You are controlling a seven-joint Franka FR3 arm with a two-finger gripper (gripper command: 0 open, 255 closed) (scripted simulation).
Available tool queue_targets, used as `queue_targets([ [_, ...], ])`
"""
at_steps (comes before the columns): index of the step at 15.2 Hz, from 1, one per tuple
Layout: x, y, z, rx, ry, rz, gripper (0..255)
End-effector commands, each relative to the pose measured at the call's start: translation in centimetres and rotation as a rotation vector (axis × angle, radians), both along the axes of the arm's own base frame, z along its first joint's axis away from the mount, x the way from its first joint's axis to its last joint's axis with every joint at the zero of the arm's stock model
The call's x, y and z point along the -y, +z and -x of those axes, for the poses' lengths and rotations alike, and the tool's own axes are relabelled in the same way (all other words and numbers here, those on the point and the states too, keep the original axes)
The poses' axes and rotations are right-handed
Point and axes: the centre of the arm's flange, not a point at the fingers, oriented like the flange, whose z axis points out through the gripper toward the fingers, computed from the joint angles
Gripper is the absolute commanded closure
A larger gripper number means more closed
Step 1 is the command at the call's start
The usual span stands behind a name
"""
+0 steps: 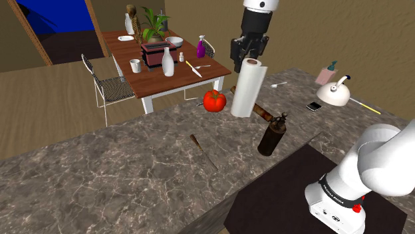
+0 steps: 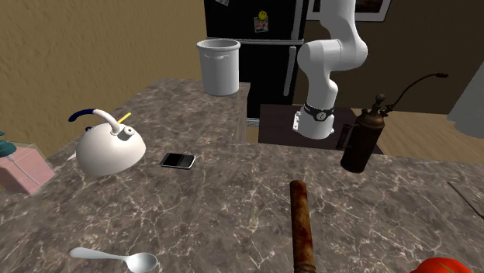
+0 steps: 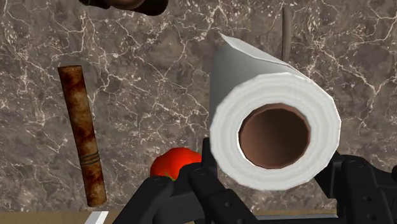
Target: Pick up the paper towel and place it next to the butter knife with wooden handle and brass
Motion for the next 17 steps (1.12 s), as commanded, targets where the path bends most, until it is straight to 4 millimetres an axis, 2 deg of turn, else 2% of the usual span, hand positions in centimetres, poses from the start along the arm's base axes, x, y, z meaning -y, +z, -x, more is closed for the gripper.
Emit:
queue_targets([
  [1, -3.0, 0.5, 0.5, 0.000, -0.001, 0.000, 255],
  [17, -23.5, 4.8, 2.6, 0.000, -0.001, 0.000, 255],
])
